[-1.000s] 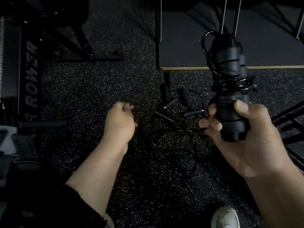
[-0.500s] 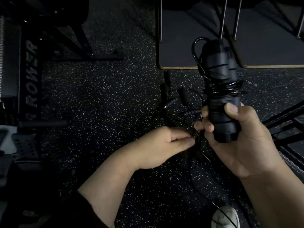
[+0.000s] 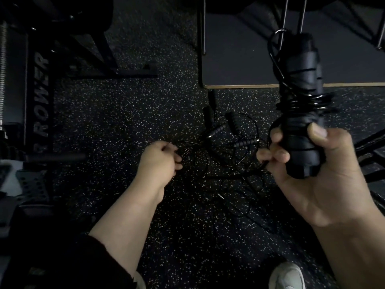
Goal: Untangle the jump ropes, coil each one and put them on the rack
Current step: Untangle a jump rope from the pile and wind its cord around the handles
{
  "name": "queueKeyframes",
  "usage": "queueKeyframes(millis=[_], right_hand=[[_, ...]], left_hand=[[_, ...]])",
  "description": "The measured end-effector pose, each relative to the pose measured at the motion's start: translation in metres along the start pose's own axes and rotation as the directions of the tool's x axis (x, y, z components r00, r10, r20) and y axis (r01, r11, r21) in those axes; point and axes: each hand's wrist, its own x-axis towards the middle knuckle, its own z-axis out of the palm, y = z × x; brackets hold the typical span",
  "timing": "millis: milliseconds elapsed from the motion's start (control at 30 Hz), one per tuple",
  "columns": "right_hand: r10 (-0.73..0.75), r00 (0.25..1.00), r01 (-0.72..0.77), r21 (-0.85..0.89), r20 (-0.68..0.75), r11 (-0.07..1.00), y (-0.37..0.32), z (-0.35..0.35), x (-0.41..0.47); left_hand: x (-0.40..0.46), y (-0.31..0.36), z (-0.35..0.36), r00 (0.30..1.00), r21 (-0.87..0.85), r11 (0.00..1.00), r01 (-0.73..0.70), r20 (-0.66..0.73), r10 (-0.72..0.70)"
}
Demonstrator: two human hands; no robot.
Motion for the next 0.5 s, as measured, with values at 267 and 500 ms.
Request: queueKeyframes(millis=[267, 500], right_hand=[[0.022, 1.000, -0.022, -0.007, -0.011, 1.000, 0.007, 0.002, -0.001], [0.040, 0.999, -0.040, -0.034, -0.011, 0.999, 0.004, 0.000, -0.002]], left_hand=[[-0.040, 0.012, 0.028, 0.637, 0.115, 0.847, -0.519, 0.713, 0.293], [-0.050, 0.012, 0.031, 0.526, 0.061, 0.835, -0.547, 0.801, 0.286]])
